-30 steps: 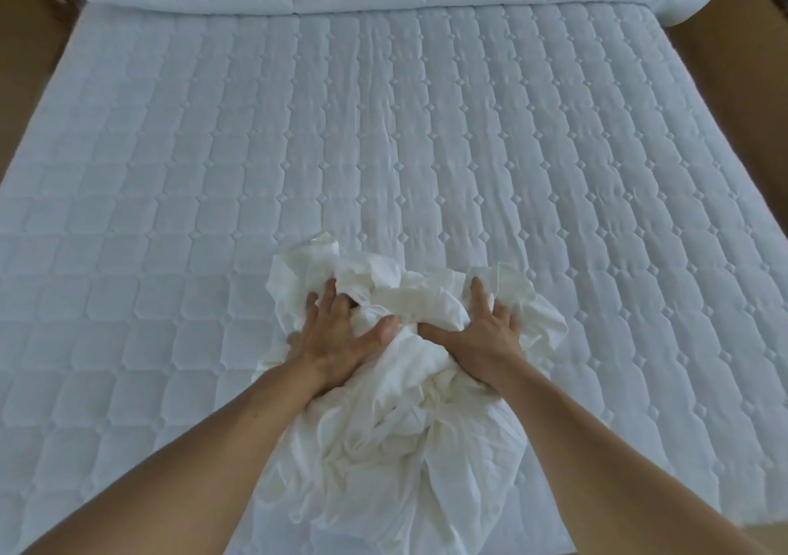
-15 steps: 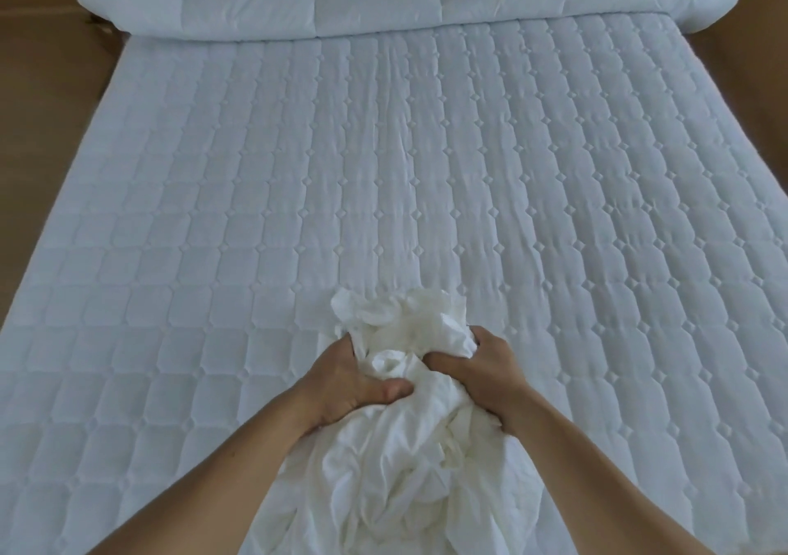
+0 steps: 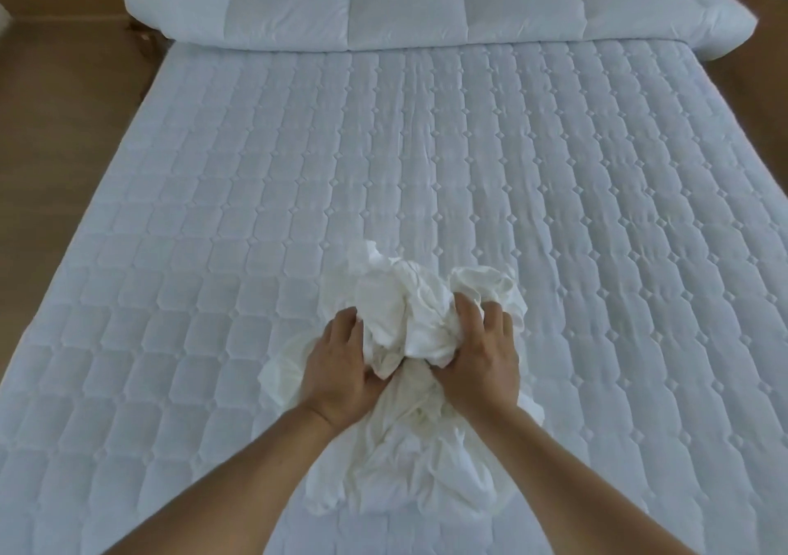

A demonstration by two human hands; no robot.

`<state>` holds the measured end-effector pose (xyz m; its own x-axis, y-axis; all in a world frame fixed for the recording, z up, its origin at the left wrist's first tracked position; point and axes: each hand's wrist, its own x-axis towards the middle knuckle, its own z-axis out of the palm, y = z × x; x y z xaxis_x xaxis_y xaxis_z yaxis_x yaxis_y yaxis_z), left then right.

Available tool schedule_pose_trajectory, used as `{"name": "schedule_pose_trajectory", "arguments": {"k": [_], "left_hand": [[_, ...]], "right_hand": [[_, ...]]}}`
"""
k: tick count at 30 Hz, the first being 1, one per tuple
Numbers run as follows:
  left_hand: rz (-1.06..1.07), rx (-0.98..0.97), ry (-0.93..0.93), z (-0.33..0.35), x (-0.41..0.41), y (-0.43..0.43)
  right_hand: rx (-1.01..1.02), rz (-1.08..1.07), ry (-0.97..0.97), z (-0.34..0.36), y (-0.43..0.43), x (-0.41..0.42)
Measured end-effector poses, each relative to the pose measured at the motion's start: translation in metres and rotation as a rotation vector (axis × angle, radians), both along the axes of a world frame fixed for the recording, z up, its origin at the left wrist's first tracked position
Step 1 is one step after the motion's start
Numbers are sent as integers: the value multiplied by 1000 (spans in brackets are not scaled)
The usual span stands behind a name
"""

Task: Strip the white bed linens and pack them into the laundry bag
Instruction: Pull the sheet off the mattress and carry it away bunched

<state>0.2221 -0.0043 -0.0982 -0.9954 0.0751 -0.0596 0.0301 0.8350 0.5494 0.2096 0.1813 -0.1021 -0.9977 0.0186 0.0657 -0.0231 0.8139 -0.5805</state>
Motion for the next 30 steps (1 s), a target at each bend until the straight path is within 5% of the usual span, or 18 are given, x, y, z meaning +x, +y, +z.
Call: {"name": "schedule_pose_trajectory", "arguments": {"k": [7,12,18,22,27,30], "left_hand": [[-16,-108,51,10,18,2],[-115,-214,176,12,46,-7],[-225,-295,-51,8,64,-14],[-93,-19,-63,15,64,-2],[509,841,-171,45,48,28],[603,797,-173,60,37,47]], "right_hand": [[206,70,25,29,4,21],[104,83,54,40,2,27],[2,10,52,29,-15,43],[-18,-54,49,22,-14,49],[73,-92,67,14,-19,38],[125,-32,30,4,-13,39]]}}
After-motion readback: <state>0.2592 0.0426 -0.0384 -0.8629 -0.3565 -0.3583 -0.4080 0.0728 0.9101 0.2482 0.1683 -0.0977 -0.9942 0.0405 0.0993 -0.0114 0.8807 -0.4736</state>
